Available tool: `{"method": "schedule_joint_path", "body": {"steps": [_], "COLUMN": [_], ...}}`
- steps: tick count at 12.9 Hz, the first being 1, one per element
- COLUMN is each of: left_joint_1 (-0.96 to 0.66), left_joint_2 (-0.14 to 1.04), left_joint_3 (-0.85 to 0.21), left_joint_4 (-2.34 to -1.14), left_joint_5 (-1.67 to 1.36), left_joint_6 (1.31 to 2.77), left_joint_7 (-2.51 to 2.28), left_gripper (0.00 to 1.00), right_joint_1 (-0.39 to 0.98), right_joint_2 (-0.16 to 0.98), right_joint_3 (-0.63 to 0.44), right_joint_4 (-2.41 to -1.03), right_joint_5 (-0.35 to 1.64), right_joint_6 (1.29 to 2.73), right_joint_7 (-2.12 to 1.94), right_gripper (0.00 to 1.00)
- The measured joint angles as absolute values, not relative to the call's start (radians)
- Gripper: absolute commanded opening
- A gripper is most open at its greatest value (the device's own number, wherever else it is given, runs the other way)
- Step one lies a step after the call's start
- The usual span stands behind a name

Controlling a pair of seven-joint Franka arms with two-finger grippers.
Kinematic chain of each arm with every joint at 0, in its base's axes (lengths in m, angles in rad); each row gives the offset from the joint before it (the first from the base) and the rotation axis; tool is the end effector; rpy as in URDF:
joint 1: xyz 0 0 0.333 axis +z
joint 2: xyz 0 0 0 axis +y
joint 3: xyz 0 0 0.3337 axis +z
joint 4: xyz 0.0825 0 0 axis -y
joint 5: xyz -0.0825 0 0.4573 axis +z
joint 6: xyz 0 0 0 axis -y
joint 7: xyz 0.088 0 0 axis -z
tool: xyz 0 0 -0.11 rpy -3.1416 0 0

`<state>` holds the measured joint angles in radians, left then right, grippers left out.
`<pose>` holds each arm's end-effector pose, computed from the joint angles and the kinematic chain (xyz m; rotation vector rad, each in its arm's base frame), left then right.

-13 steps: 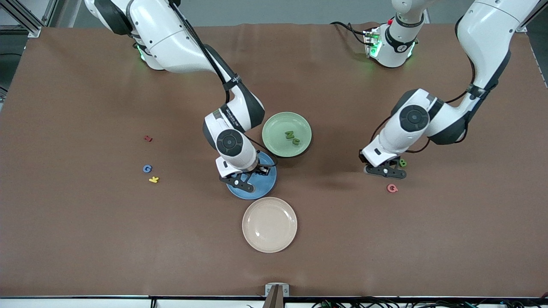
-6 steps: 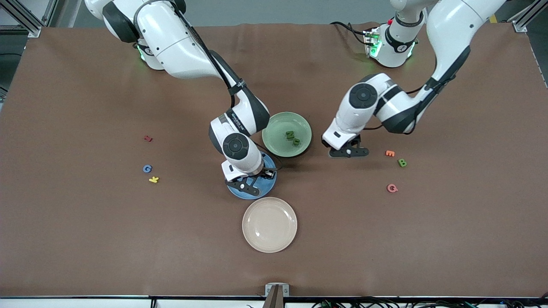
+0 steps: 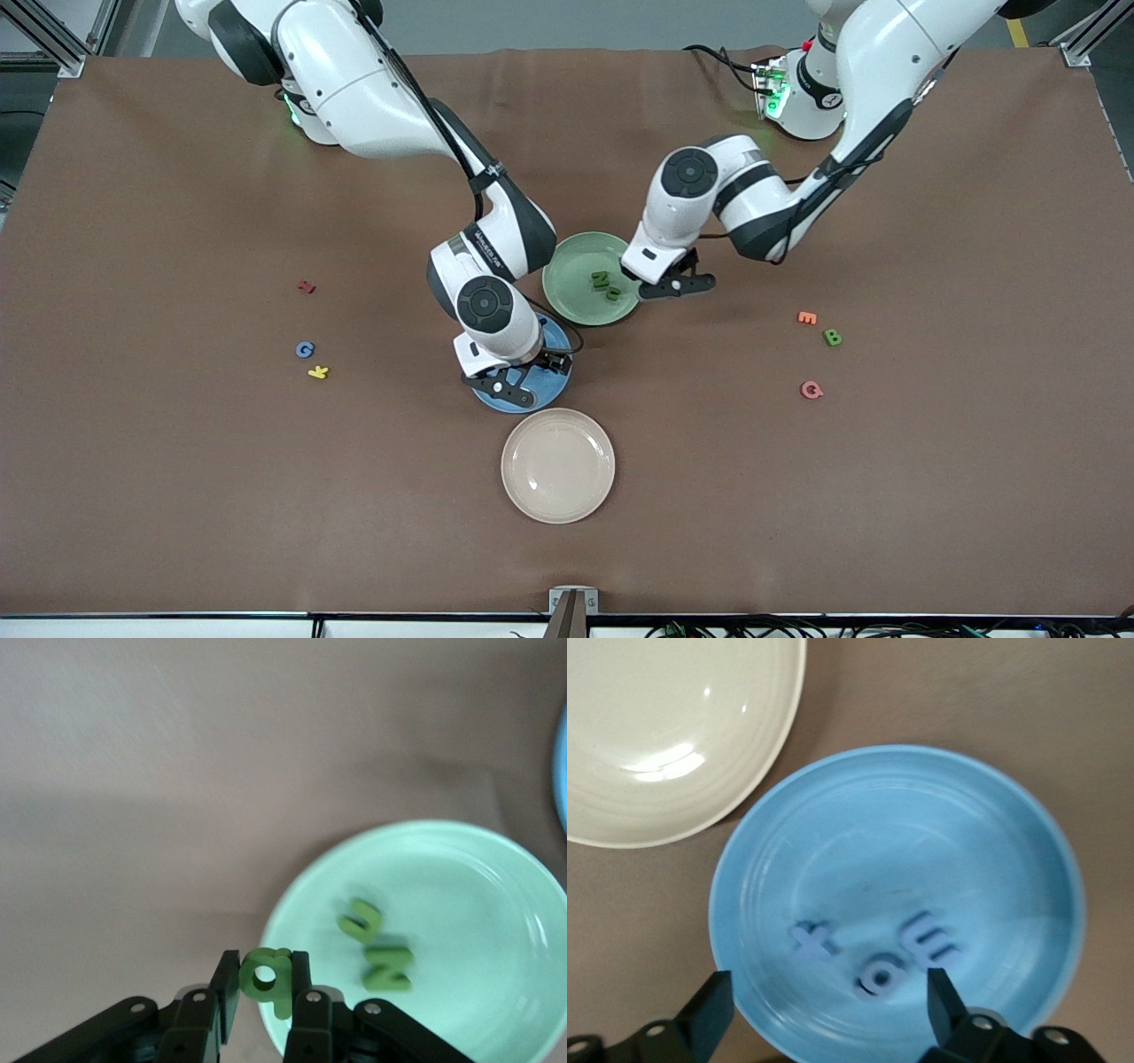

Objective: Sort letters by color into matching plates
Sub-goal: 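Drop the blue plus on the blue plate, green q on the green plate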

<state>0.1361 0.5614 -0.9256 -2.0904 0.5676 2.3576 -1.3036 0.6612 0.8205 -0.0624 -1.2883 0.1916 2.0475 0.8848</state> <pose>0.4457 -0.4465 0.2085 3.1011 0.2607 -0.0650 0.6622 0.4786 0.2228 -3.0360 0.5535 0.1941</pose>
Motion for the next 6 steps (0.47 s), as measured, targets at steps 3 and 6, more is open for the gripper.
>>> {"method": "schedule_joint_path", "body": {"steps": [3,6], "left_joint_1": [0.059,0.038], "left_joint_2": [0.590,0.614], "left_joint_3": [-0.925,-0.921], "left_joint_4": [-2.063,-2.046], "left_joint_5": [0.568,0.568], "left_joint_6": [2.362,2.362], "left_joint_7": [-1.411,-1.440], "left_gripper": [0.22,0.98], "right_joint_1": [0.586,0.452], "right_joint_2": [0.678,0.522], "right_joint_3": [-0.083,-0.089], "right_joint_4": [-1.286,-1.417], "right_joint_5": [0.191,0.157], "right_joint_6": [1.771,1.710], "right_joint_7": [0.716,0.435], "right_gripper": [1.00,1.00]}}
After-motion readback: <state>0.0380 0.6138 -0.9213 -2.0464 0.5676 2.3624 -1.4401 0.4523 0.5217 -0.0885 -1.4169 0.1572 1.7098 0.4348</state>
